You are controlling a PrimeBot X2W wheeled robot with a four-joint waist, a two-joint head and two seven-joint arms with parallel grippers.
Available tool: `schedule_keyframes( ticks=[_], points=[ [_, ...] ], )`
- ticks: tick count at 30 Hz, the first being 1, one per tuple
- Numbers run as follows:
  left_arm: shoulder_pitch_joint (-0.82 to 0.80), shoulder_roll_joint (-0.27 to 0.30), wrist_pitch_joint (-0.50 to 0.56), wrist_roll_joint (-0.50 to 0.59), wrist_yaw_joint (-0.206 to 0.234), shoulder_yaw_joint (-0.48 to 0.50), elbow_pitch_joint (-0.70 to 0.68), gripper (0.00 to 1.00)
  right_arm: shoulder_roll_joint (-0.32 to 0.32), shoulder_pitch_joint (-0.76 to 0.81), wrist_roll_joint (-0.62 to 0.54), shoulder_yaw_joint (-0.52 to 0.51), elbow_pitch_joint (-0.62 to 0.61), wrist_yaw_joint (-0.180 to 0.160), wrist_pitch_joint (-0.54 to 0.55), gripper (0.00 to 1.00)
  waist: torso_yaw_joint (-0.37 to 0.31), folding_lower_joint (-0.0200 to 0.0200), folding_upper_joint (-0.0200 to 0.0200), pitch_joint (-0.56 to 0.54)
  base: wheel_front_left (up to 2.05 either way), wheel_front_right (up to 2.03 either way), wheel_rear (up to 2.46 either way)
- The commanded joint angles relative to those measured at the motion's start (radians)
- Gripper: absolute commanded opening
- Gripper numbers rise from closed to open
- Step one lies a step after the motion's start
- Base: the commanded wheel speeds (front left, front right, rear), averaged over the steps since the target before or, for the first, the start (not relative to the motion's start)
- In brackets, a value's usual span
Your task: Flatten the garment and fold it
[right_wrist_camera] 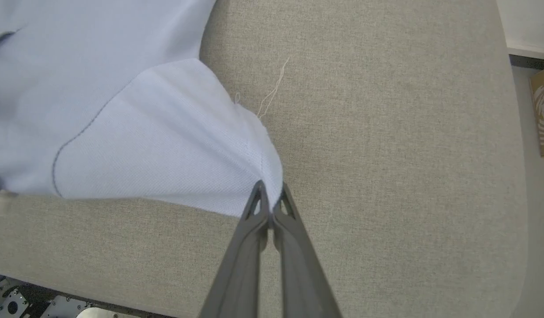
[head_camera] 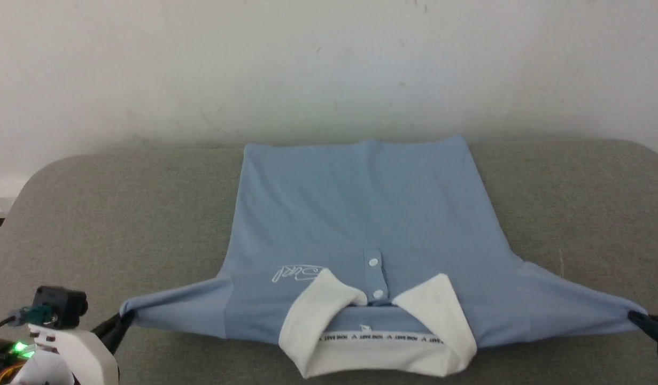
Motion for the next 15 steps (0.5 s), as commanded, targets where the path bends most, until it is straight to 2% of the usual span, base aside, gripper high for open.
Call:
schedule_keyframes(
  ticks=[1,6,15],
  points=[
    [0.036,0.018,0.016,-0.013,0.021,0.01,-0.025,0.0,0.01,0.041,-0.009,-0.044,-0.026,-0.002,0.021,0.0,0.007,0.0003,0.0,0.0,0.0,0.0,0.0],
    [0.084,0.016,0.055,-0.035,0.048,0.001,-0.091,0.0,0.052,0.109,-0.05,-0.101,-0.075,-0.002,0.063,0.0,0.015,0.0003,0.0,0.012,0.0,0.0,0.0],
    [0.083,-0.071,0.087,-0.059,0.071,-0.055,-0.158,0.0,0.123,0.127,-0.116,-0.072,-0.058,-0.002,0.034,0.0,0.041,0.0003,0.0,0.079,0.0,0.0,0.0]
  ],
)
